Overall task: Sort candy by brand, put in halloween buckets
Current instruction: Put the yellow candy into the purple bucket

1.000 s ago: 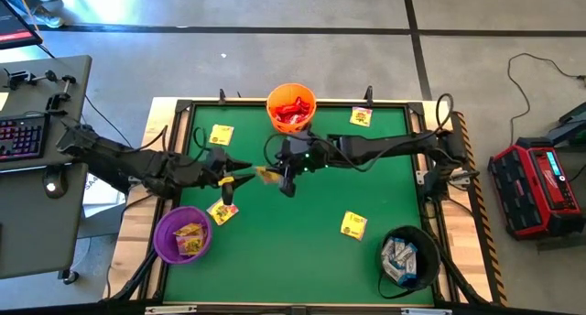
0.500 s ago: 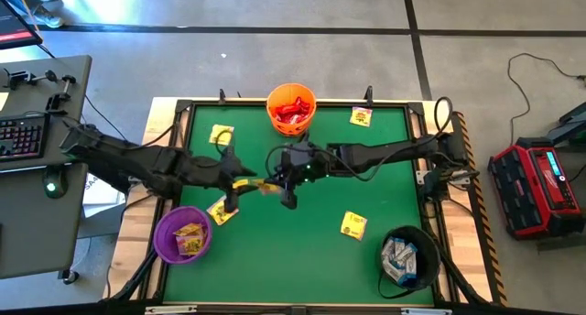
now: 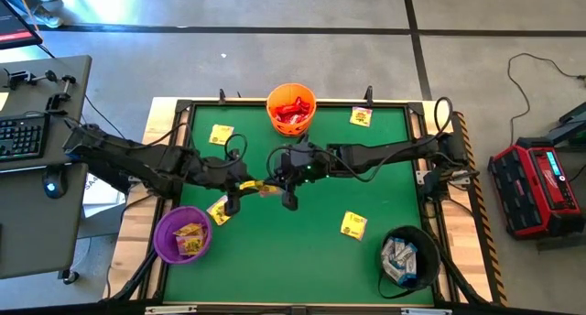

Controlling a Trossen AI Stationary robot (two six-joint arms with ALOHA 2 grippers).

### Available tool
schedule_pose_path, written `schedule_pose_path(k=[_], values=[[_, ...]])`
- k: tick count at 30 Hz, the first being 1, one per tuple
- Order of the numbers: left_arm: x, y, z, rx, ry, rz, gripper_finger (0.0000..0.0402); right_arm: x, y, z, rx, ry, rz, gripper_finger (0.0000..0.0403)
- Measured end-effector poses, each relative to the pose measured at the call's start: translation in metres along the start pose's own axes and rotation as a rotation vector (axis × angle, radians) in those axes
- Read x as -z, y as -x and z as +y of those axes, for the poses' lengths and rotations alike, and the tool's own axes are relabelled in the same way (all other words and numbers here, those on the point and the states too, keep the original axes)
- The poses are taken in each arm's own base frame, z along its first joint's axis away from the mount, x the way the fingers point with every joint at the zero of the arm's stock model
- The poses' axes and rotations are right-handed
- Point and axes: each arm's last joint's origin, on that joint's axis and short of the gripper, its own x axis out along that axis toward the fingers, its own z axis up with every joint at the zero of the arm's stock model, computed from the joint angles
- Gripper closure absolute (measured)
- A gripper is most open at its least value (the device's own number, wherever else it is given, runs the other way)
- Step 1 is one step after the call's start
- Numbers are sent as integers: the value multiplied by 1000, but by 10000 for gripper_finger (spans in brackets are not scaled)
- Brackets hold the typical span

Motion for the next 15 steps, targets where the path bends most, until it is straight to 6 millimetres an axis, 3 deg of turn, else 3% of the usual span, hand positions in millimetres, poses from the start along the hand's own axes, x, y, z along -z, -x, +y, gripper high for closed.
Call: schedule_pose_path(k=[6,12,15], values=[[-1,3,2,63,12,8,384,0,0,0,-13,9,2,403],[-2,2,6,108,36,23,397,1,0,1,-21,-1,10,401],[-1,5,7,134,53,52,400,1,0,0,-1,-11,8,381]])
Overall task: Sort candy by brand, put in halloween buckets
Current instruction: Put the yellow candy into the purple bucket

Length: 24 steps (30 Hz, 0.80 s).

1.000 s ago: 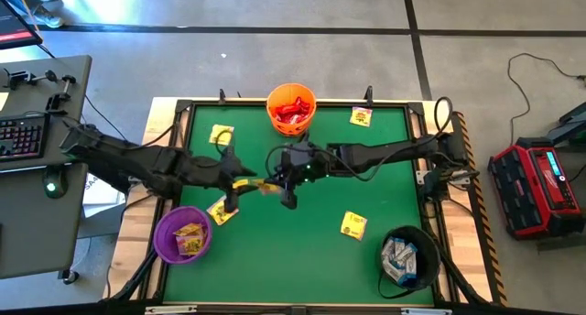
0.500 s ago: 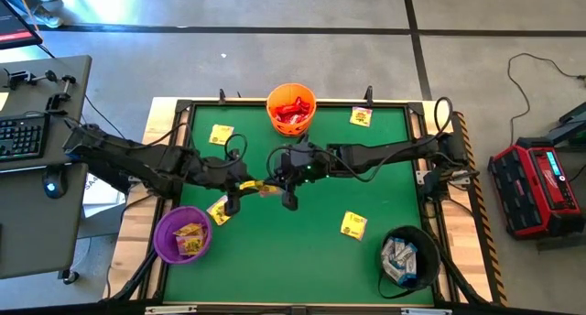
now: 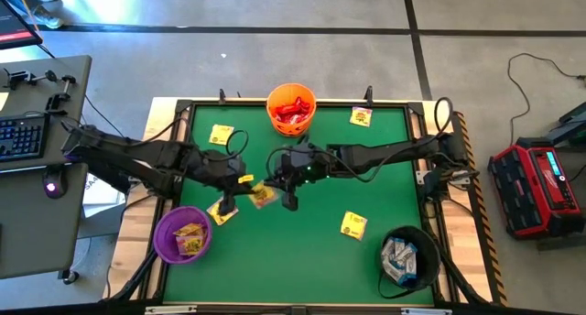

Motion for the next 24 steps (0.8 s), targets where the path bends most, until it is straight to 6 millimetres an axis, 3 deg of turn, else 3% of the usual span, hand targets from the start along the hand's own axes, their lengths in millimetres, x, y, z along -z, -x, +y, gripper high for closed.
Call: schedule_pose_path(k=[8,13,18,24], values=[[-9,30,-12,192,44,165,401,-9,19,-6,99,-16,-19,280],[-7,53,-28,339,104,325,401,-12,31,-15,125,-27,5,253],[13,64,-46,404,212,564,401,-7,32,-22,146,-36,57,250],[47,84,-55,305,276,726,401,-6,33,-24,153,-36,73,250]])
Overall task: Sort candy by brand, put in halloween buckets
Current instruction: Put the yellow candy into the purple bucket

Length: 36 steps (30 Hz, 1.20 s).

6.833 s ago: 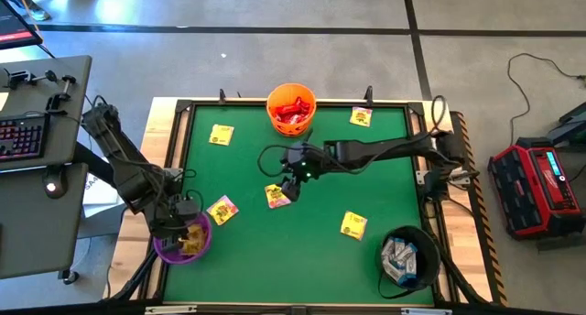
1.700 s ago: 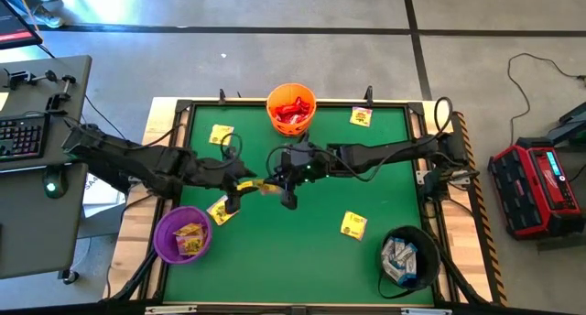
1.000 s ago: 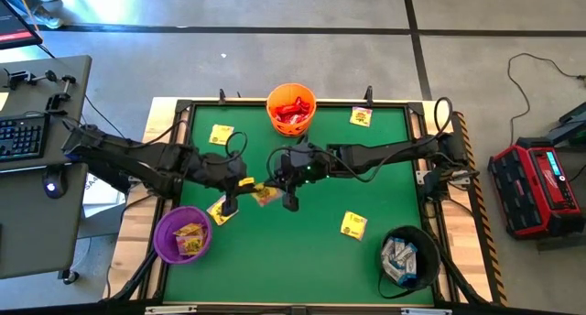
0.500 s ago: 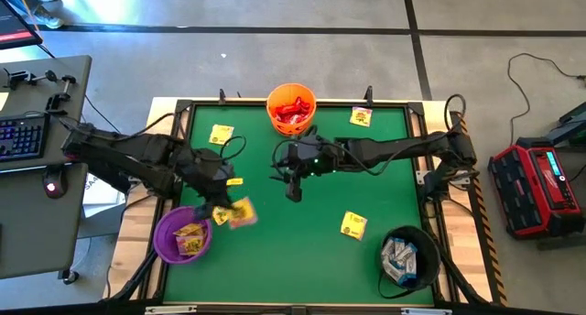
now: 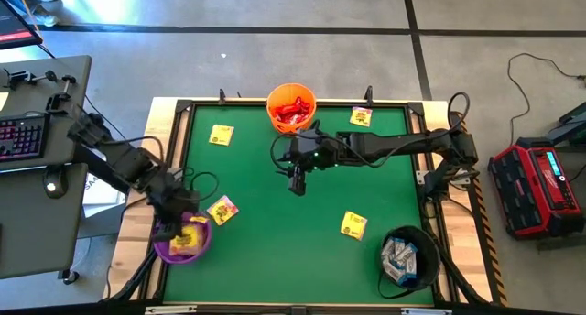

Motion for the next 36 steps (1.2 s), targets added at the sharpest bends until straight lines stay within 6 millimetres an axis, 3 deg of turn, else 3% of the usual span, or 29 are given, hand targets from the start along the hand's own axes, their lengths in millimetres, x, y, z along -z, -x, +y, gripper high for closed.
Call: schedule_pose_path(k=[7,13,18,29,36], values=[[28,-20,26,-70,157,2,401,0,0,-1,16,0,-2,250],[34,-43,42,-108,181,19,401,0,0,-1,20,-2,-2,250],[34,-50,47,-137,203,22,399,0,0,-1,20,-18,-2,250],[31,-48,38,-33,242,38,304,-1,-1,-15,51,-41,-4,250],[25,-16,17,28,204,-119,269,6,0,-45,186,-98,79,241]])
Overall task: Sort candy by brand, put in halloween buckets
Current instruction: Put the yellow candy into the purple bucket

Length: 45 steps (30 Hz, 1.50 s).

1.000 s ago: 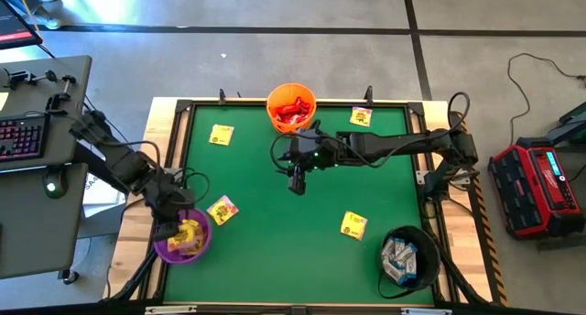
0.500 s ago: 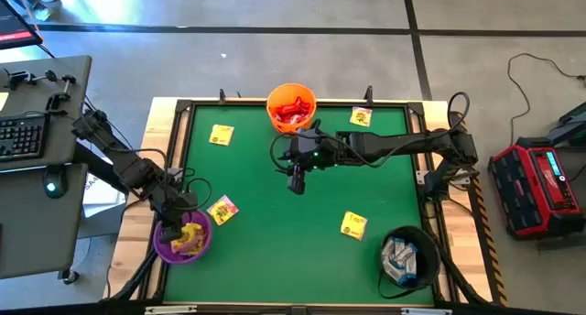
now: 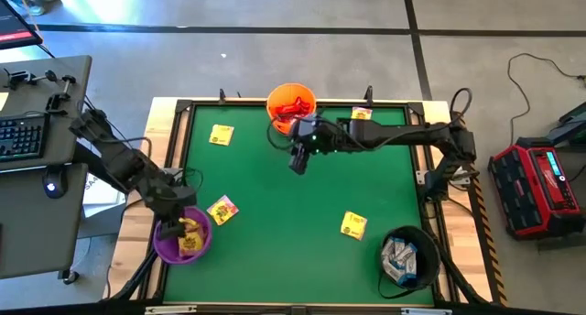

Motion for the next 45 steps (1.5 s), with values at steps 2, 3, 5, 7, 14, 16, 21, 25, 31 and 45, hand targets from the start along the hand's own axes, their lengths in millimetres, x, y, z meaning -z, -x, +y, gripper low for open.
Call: schedule_pose_path(k=[2,3,5,7,14,16,21,25,31,45], values=[[-2,10,-6,10,-24,-85,269,3,0,-12,89,-26,38,232],[-4,14,-8,8,-41,-131,269,3,1,-19,128,-40,49,226],[-8,21,-11,-6,-71,-227,269,5,8,-33,194,-77,83,214],[-13,25,-10,-23,-86,-318,271,5,17,-49,250,-126,110,202],[-39,23,-4,-55,-144,-523,292,26,28,-114,447,-289,303,172],[-48,22,-2,-61,-180,-575,302,38,24,-132,494,-348,338,170],[-67,19,4,-6,-233,-665,329,84,9,-169,590,-495,406,169],[-77,23,9,-22,-248,-693,343,119,-4,-188,631,-539,400,169],[-87,30,18,-59,-256,-741,350,154,-14,-205,723,-613,282,169],[-94,37,27,-86,-219,-777,351,195,-40,-222,780,-747,238,221]])
